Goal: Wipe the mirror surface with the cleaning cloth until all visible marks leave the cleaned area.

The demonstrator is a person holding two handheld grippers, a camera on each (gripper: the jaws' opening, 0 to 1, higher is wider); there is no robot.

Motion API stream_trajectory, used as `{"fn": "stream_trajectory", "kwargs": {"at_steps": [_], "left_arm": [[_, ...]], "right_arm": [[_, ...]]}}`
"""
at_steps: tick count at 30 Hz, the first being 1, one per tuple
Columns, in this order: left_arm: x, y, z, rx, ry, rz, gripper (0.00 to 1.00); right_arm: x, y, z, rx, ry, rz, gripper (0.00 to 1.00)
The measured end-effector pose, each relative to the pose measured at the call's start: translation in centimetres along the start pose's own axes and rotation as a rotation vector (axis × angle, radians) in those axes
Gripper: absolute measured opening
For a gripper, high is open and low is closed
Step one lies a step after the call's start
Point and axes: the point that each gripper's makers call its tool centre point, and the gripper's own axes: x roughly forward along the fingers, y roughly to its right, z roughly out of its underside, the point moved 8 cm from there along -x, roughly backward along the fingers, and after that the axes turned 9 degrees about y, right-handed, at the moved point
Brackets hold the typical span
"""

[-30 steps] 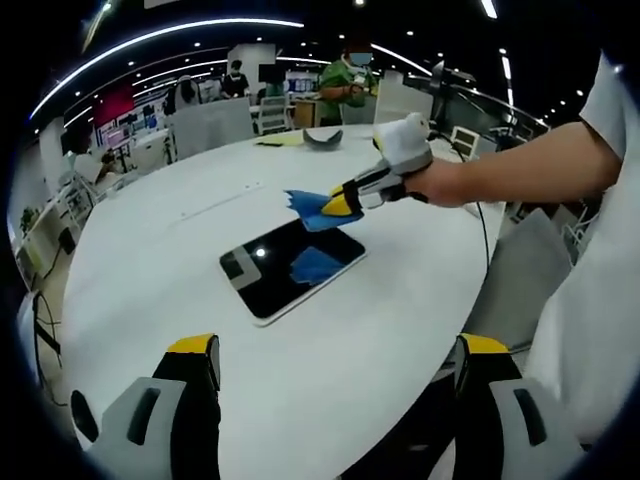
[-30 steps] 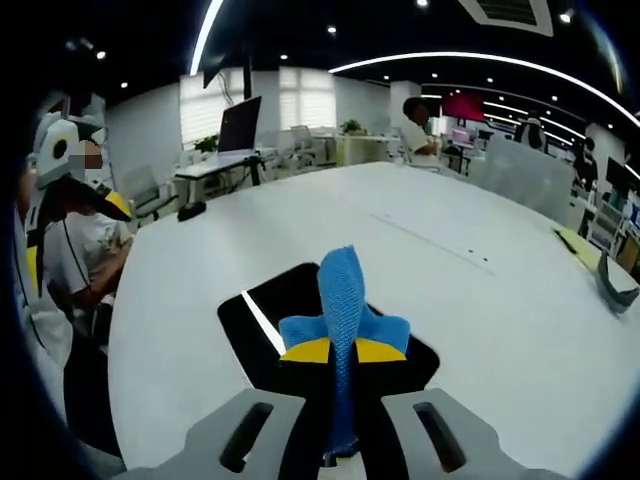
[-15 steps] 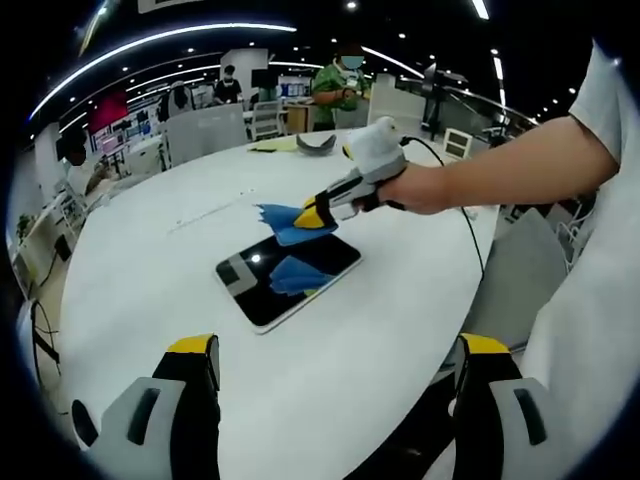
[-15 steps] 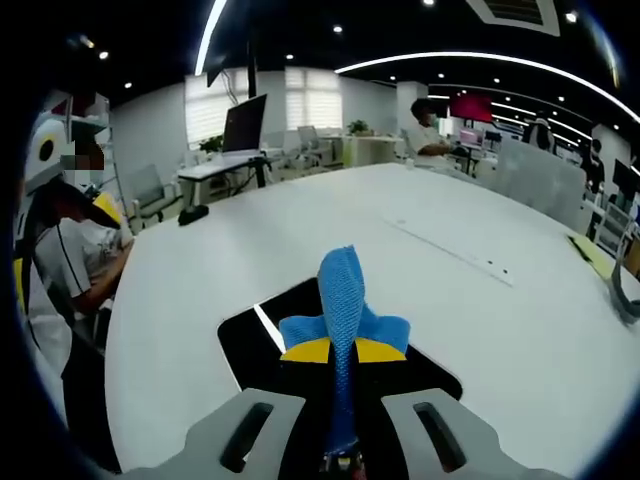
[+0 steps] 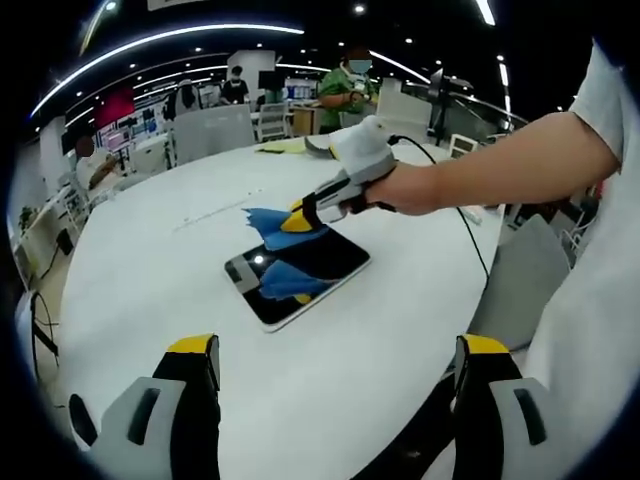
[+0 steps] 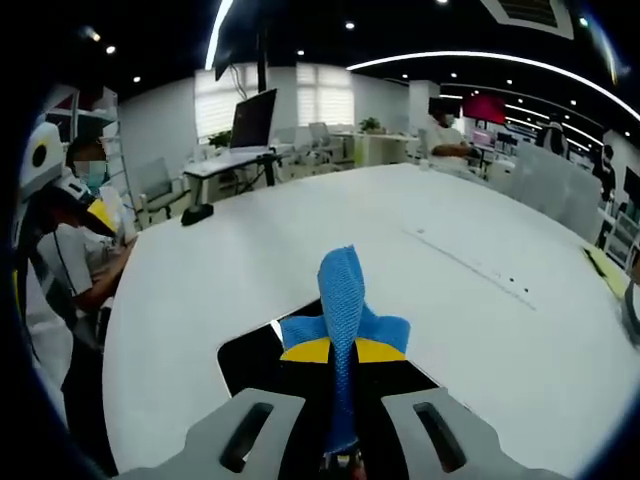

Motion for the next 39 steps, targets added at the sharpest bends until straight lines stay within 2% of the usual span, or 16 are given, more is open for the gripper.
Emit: {"fn": "stream_trajectory", "kwargs": {"at_steps": [5, 7, 8, 13, 22, 31, 36, 39], "left_arm": [[0.1, -0.3, 0.1, -0.018, 0.007, 0.003, 0.99], [0.1, -0.4, 0.0, -0.013, 0.01, 0.002, 0.99], [0.1, -0.5, -0.1, -0.012, 0.01, 0.002, 0.99], [0.1, -0.8, -0.1, -0.01, 0.012, 0.003, 0.99], [0.1, -1.5, 0.2, -0.014, 0.008, -0.005, 0.99], [-0.1, -2.0, 0.0, 0.001, 0.013, -0.013, 0.97], [-0.3, -1.9, 0.5, -0.018, 0.012, -0.007, 0.99], [-0.1, -2.0, 1.0, -0.011, -0.012, -0.007, 0.99]], "right_arm": [[1.4, -0.4, -0.7, -0.007, -0.006, -0.012, 0.02], [2.0, -0.5, -0.9, -0.073, -0.029, -0.022, 0.02], [2.3, -0.6, -1.0, -0.048, -0.024, -0.026, 0.02], [3.5, -0.6, -1.4, -0.04, -0.023, -0.037, 0.02], [4.9, -0.3, -2.1, -0.065, -0.031, -0.059, 0.02], [5.6, -0.3, -1.8, -0.054, -0.043, -0.065, 0.02], [6.6, -0.2, -1.2, -0.058, -0.061, -0.084, 0.02], [7.0, -0.4, -0.6, -0.029, -0.074, -0.088, 0.02]]}}
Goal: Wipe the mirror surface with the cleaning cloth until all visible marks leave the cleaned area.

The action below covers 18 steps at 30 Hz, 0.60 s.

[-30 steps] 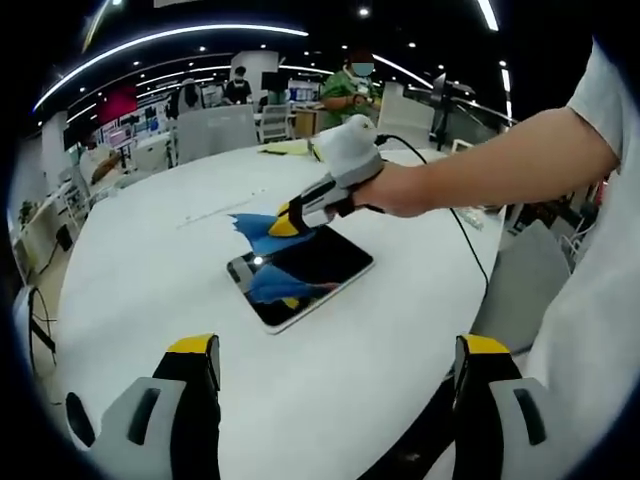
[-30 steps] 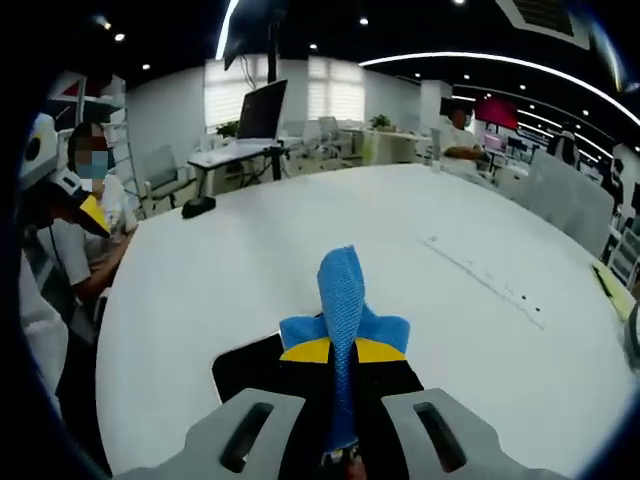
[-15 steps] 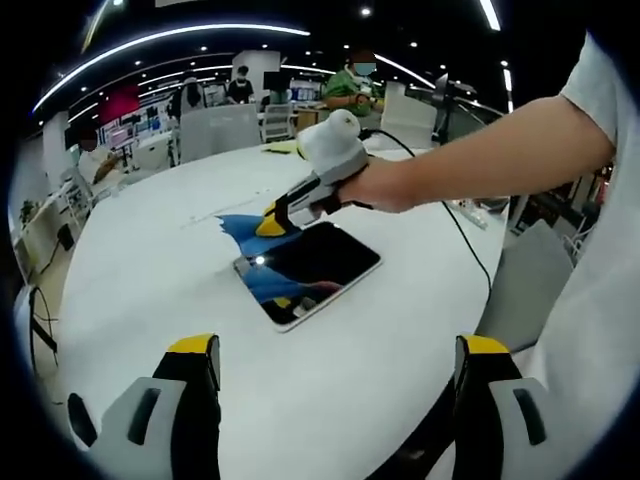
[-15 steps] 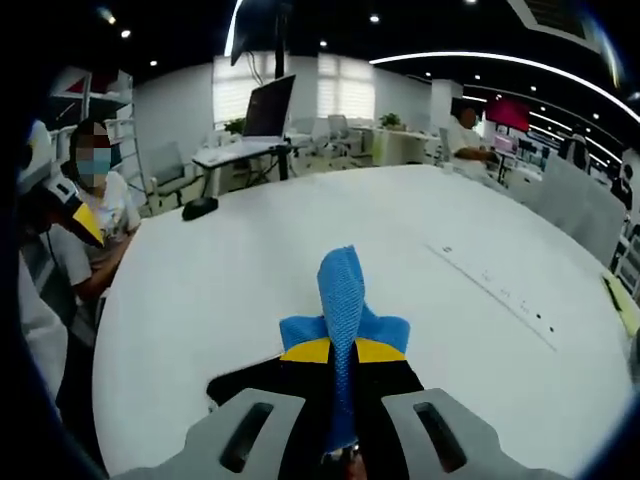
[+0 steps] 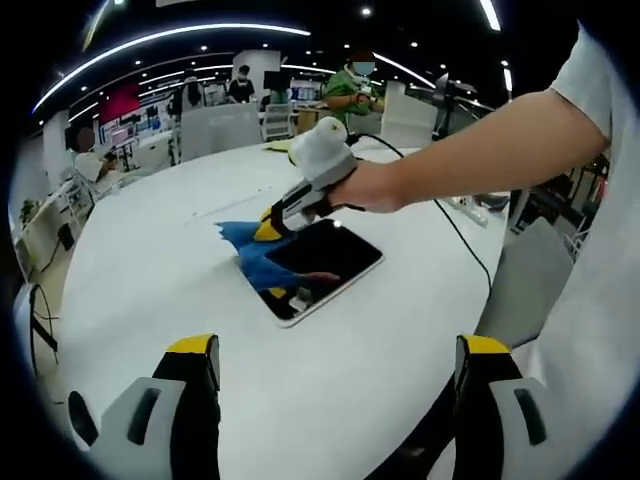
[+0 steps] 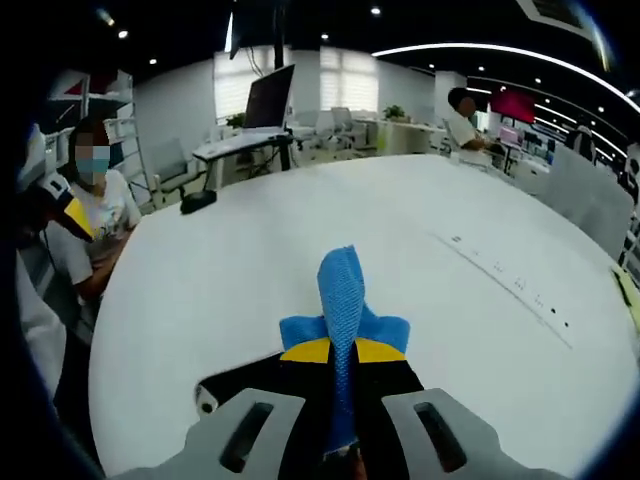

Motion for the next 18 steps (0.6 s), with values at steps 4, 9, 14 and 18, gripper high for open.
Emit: {"fn": "stream_trajectory", "kwargs": {"at_steps": [4, 9, 14, 18], "left_arm": [[0.0, -0.1, 0.3, -0.02, -0.001, 0.001, 0.99], [0.5, -0.5, 1.0, -0.043, -0.01, 0.005, 0.99], [0.7, -0.9, 0.7, -0.045, -0.005, 0.01, 0.99], [1.1, -1.3, 0.7, -0.054, 0.0, 0.012, 0.99]], "right_arm": [[1.1, 0.1, 1.0, 0.006, -0.023, -0.013, 0.02], [2.3, 0.5, 1.2, 0.018, -0.023, -0.01, 0.02], [3.4, 0.5, 2.3, -0.013, -0.076, -0.034, 0.02], [3.3, 0.6, 2.1, -0.012, -0.015, -0.031, 0.02]]}}
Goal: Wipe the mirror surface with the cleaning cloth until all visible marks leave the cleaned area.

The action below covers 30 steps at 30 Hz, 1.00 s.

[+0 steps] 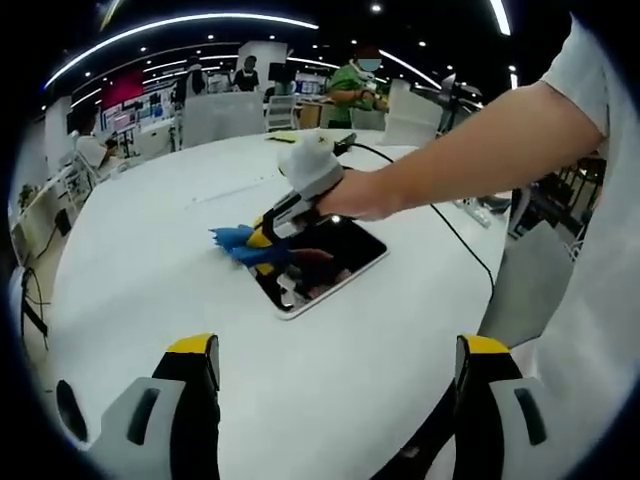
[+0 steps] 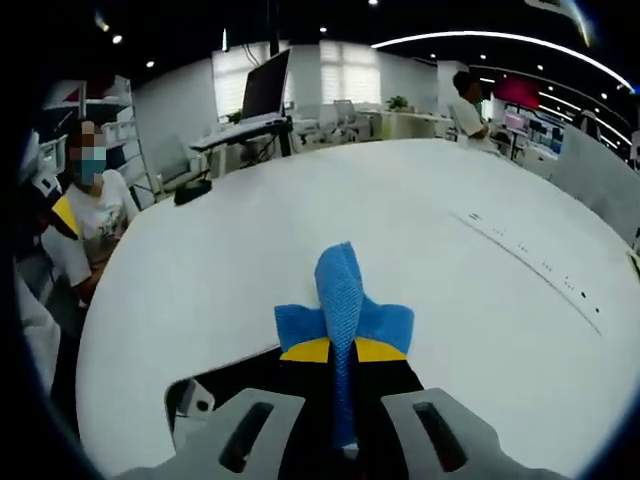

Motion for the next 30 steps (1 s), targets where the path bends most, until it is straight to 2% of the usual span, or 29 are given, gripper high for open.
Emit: {"fn": "stream_trajectory", "kwargs": {"at_steps": [10, 13, 18, 24, 30], "left_arm": [[0.6, 0.5, -0.4, 0.014, 0.001, 0.023, 0.99], [0.5, 0.6, -0.3, 0.014, 0.0, 0.02, 0.99], [0.2, 1.0, -0.2, 0.02, -0.001, 0.016, 0.99], [-0.1, 1.3, -0.2, 0.025, -0.002, -0.001, 0.99], [0.1, 2.3, -0.2, 0.02, 0.005, -0.008, 0.99]], "right_arm": [[0.0, 0.0, 0.0, -0.019, -0.006, -0.001, 0.02], [0.0, 0.2, 0.1, -0.005, 0.0, -0.004, 0.01], [0.0, 0.1, 0.1, -0.043, -0.001, -0.009, 0.02], [-0.1, 0.2, 0.3, -0.038, 0.016, -0.006, 0.02], [-0.2, 0.3, 0.4, -0.048, 0.017, -0.013, 0.02]]}}
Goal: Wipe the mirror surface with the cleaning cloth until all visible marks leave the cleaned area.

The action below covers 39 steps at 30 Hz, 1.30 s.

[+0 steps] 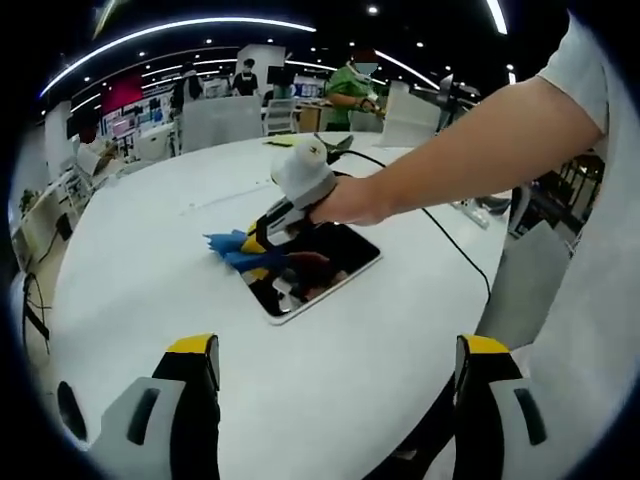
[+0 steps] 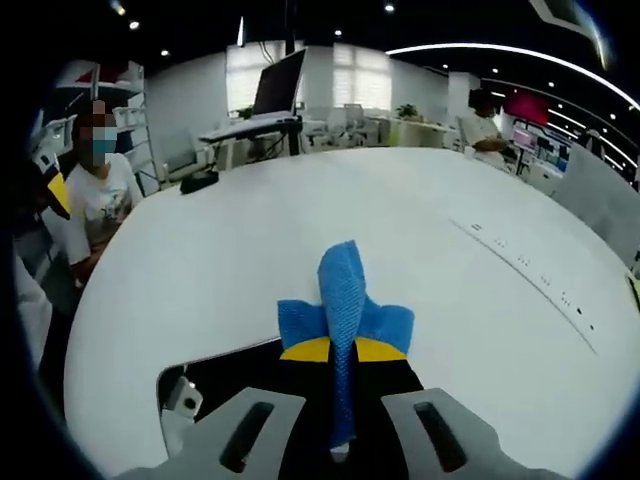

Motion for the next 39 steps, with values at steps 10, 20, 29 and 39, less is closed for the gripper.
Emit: {"fn": "stream_trajectory", "kwargs": {"at_steps": [10, 20, 29, 39], "left_arm": [[-0.1, 1.0, -0.3, -0.006, 0.004, -0.016, 0.99], [0.0, 1.9, 0.0, -0.013, -0.001, -0.031, 0.99], [0.3, 2.6, -0.1, -0.009, -0.004, -0.03, 0.99], [0.8, 3.3, -0.2, 0.001, -0.011, -0.024, 0.99]], "right_arm": [[-0.7, 0.0, 0.3, 0.002, 0.01, 0.002, 0.02], [-1.4, 0.2, 0.6, -0.016, 0.01, 0.0, 0.01], [-2.4, 0.8, 1.3, 0.0, 0.019, 0.015, 0.01], [-3.5, 1.4, 2.0, 0.018, 0.024, 0.027, 0.01]]}}
